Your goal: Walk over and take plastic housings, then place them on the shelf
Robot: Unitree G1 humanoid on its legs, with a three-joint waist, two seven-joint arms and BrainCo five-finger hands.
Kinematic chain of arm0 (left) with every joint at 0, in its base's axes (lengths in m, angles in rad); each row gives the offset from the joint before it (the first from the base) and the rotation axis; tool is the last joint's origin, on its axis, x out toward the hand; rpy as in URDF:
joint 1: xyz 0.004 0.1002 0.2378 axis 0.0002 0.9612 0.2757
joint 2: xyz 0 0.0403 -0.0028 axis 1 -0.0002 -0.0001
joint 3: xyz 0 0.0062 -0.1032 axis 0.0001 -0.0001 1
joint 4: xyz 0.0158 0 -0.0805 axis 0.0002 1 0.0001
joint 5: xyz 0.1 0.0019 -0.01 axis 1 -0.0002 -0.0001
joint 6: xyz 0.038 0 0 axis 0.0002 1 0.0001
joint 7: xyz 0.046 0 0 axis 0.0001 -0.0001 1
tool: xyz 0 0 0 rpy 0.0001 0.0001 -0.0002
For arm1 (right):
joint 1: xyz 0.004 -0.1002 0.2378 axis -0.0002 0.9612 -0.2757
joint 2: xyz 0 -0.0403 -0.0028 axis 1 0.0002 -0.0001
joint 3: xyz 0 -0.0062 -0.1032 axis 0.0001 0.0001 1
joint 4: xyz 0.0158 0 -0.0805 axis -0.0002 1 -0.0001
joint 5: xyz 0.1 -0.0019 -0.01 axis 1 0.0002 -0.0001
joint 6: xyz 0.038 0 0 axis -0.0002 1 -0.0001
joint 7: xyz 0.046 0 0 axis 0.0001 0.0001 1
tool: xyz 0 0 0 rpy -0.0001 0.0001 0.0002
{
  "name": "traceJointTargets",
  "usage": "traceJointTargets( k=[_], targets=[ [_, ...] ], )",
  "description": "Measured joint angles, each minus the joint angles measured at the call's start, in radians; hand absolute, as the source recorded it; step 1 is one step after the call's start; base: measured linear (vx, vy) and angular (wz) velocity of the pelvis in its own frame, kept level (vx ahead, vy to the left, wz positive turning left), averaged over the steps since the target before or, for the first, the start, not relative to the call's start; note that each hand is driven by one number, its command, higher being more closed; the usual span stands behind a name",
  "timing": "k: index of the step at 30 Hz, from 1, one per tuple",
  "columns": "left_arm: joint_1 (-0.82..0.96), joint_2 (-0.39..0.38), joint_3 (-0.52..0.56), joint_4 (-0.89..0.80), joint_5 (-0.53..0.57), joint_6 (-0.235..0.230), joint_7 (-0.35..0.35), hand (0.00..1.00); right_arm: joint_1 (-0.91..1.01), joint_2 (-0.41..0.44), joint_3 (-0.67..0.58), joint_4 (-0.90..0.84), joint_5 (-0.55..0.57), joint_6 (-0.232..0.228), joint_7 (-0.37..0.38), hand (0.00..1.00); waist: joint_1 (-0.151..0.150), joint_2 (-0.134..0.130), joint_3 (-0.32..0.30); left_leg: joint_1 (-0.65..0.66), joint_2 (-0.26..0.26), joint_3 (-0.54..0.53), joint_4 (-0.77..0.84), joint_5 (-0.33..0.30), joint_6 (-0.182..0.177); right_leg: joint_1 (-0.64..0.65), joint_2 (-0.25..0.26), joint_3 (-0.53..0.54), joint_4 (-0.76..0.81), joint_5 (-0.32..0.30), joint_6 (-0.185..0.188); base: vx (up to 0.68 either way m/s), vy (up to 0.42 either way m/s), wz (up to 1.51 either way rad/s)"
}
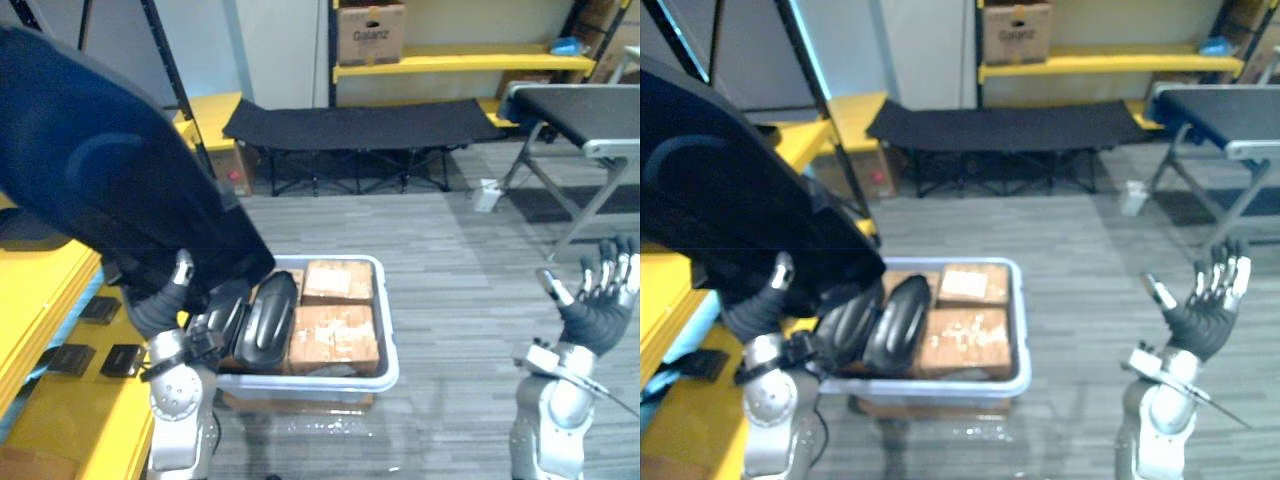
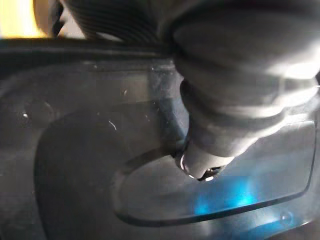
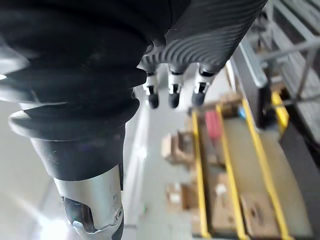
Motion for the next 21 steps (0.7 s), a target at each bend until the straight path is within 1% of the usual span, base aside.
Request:
traceJointTargets(
  k=[1, 3, 4, 6, 7, 9, 10, 11, 12, 14, 15, 16, 17, 21],
  targets=[
    [0.005, 0.000, 0.025, -0.013, 0.027, 0.000, 0.013, 1.00, -0.012, -0.009, 0.000, 0.000, 0.001, 0.005, 0.022, 0.00, 0.001, 0.001, 0.001, -0.009, -0.001, -0.008, 0.000, 0.003, 0.000, 0.000, 0.000, -0.014, -0.004, 0.008, 0.008, 0.06, -0.015, 0.26],
    [0.011, 0.002, 0.058, -0.036, 0.053, -0.001, 0.019, 1.00, -0.040, -0.024, 0.007, 0.000, 0.000, 0.005, 0.050, 0.00, 0.009, 0.000, 0.000, -0.023, -0.004, -0.032, 0.001, 0.008, 0.001, 0.001, 0.000, -0.029, -0.005, 0.010, 0.007, 0.07, -0.014, 0.30],
    [0.013, 0.002, 0.079, -0.051, 0.063, -0.001, 0.018, 1.00, -0.068, -0.034, 0.017, -0.001, -0.001, 0.008, 0.058, 0.00, 0.018, -0.001, 0.000, -0.035, -0.006, -0.047, 0.002, 0.010, 0.001, 0.003, -0.001, -0.051, -0.007, 0.010, 0.007, 0.06, -0.017, 0.46],
    [0.015, 0.002, 0.110, -0.069, 0.073, -0.001, 0.018, 1.00, -0.110, -0.044, 0.037, -0.001, 0.000, 0.008, 0.065, 0.00, 0.028, -0.001, 0.001, -0.050, -0.012, -0.073, 0.002, 0.014, 0.003, 0.008, -0.003, -0.079, -0.011, 0.010, 0.007, 0.03, -0.013, 0.48],
    [0.017, 0.002, 0.137, -0.082, 0.073, -0.002, 0.018, 1.00, -0.140, -0.056, 0.064, -0.004, 0.000, 0.014, 0.066, 0.00, 0.047, -0.002, 0.001, -0.061, -0.017, -0.098, 0.002, 0.017, 0.003, 0.018, -0.003, -0.108, -0.019, 0.010, 0.007, 0.02, -0.018, 0.52],
    [0.030, 0.002, 0.168, -0.089, 0.075, -0.004, 0.018, 1.00, -0.163, -0.064, 0.104, -0.006, -0.002, 0.027, 0.066, 0.00, 0.069, -0.002, 0.001, -0.073, -0.021, -0.125, 0.001, 0.020, 0.004, 0.027, -0.003, -0.138, -0.021, 0.009, 0.007, 0.01, -0.021, 0.50],
    [0.047, 0.002, 0.193, -0.094, 0.075, -0.004, 0.018, 1.00, -0.180, -0.065, 0.131, -0.007, -0.003, 0.042, 0.065, 0.00, 0.086, -0.002, 0.001, -0.081, -0.026, -0.145, 0.001, 0.024, 0.006, 0.031, -0.005, -0.160, -0.021, 0.006, 0.008, 0.01, -0.021, 0.55],
    [0.067, 0.001, 0.213, -0.096, 0.075, -0.004, 0.015, 1.00, -0.190, -0.065, 0.149, -0.007, -0.003, 0.056, 0.063, 0.00, 0.098, -0.003, 0.000, -0.088, -0.032, -0.167, 0.001, 0.027, 0.008, 0.039, -0.008, -0.183, -0.020, 0.001, 0.009, 0.01, -0.025, 0.56],
    [0.079, 0.001, 0.223, -0.098, 0.075, -0.006, 0.014, 1.00, -0.195, -0.066, 0.157, -0.007, -0.005, 0.060, 0.059, 0.00, 0.102, -0.004, 0.000, -0.092, -0.035, -0.177, 0.001, 0.029, 0.010, 0.041, -0.009, -0.192, -0.019, -0.001, 0.009, 0.01, -0.016, 0.50],
    [0.126, 0.000, 0.262, -0.104, 0.069, -0.018, 0.003, 1.00, -0.211, -0.067, 0.181, -0.006, -0.027, 0.091, 0.037, 0.00, 0.126, -0.006, -0.001, -0.093, -0.047, -0.201, 0.001, 0.032, 0.013, 0.052, -0.018, -0.215, -0.008, -0.011, 0.012, 0.00, -0.007, 0.36],
    [0.136, -0.001, 0.269, -0.104, 0.066, -0.025, -0.002, 1.00, -0.213, -0.067, 0.181, -0.004, -0.029, 0.095, 0.033, 0.00, 0.131, -0.007, -0.001, -0.092, -0.049, -0.204, 0.001, 0.032, 0.013, 0.053, -0.021, -0.216, -0.004, -0.014, 0.010, -0.01, 0.004, 0.20],
    [0.150, -0.003, 0.278, -0.104, 0.059, -0.042, -0.011, 1.00, -0.216, -0.067, 0.181, -0.004, -0.030, 0.095, 0.018, 0.00, 0.143, -0.007, -0.001, -0.091, -0.051, -0.203, 0.001, 0.033, 0.014, 0.052, -0.024, -0.216, 0.004, -0.018, 0.004, -0.02, 0.008, 0.05],
    [0.157, -0.003, 0.284, -0.108, 0.058, -0.050, -0.020, 1.00, -0.219, -0.067, 0.180, -0.004, -0.030, 0.096, 0.016, 0.00, 0.147, -0.009, -0.001, -0.091, -0.051, -0.203, 0.000, 0.034, 0.016, 0.050, -0.025, -0.216, 0.010, -0.019, 0.003, 0.00, 0.000, 0.00],
    [0.161, -0.004, 0.285, -0.122, 0.051, -0.071, -0.050, 1.00, -0.219, -0.067, 0.178, -0.003, -0.031, 0.113, 0.021, 0.00, 0.145, -0.017, -0.003, -0.093, -0.050, -0.196, 0.000, 0.037, 0.018, 0.043, -0.026, -0.212, 0.012, -0.023, -0.002, -0.06, -0.002, -0.06]
  ],
)
